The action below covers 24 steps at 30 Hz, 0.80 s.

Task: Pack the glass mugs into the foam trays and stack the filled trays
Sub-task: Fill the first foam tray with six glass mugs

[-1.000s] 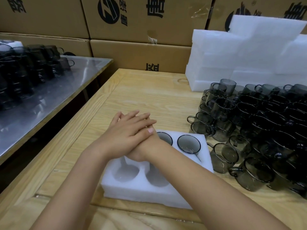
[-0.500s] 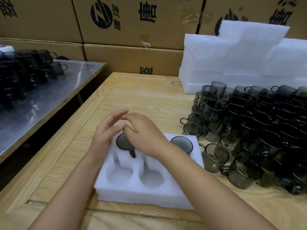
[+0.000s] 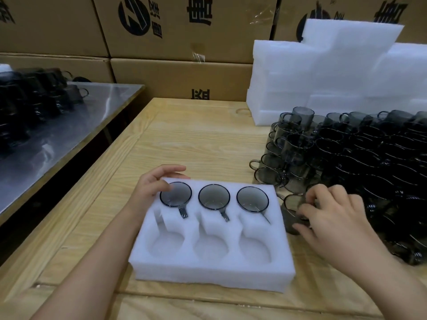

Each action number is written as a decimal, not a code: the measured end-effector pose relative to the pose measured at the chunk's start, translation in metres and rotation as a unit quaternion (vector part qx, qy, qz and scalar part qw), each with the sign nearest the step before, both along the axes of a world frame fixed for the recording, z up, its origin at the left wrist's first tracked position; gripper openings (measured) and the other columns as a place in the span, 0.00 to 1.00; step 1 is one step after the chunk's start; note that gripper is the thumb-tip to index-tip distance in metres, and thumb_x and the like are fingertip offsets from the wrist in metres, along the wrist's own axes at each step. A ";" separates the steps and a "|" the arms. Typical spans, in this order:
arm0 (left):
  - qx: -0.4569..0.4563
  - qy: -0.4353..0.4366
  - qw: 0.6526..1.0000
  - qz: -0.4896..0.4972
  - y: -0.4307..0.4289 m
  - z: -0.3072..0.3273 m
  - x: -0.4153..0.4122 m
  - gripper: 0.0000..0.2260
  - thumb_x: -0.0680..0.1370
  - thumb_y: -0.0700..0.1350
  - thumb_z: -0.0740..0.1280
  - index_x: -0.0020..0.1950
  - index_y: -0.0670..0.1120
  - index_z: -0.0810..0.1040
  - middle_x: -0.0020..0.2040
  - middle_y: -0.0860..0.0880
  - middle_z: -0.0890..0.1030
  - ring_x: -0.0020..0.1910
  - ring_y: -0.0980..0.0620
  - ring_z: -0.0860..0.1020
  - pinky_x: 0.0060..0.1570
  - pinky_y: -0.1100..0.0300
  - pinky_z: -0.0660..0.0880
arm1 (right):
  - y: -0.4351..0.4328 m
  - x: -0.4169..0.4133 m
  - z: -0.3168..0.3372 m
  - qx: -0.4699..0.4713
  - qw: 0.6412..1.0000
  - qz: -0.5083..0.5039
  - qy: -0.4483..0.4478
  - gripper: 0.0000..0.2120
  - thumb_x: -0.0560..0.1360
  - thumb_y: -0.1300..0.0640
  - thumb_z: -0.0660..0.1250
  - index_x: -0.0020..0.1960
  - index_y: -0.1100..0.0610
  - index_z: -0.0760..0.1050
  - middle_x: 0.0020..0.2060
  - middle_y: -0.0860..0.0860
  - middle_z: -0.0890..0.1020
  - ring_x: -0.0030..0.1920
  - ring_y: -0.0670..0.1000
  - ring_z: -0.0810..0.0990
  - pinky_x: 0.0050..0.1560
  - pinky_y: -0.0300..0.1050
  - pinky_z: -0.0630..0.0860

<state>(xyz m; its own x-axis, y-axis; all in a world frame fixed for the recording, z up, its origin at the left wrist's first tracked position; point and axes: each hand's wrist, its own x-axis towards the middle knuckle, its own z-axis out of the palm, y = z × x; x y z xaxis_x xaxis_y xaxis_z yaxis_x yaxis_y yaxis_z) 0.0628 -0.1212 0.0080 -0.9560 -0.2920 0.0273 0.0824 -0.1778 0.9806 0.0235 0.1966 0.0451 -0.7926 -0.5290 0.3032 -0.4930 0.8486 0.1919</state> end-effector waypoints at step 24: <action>-0.028 0.022 0.998 0.048 0.000 -0.002 0.000 0.20 0.60 0.33 0.60 0.50 0.42 0.79 0.40 0.48 0.85 0.37 0.52 0.83 0.35 0.63 0.79 | -0.017 0.045 0.040 -0.235 0.913 0.230 -0.242 0.09 0.72 0.46 0.68 0.37 0.49 0.80 0.54 0.44 0.81 0.67 0.34 0.67 0.59 0.27 0.65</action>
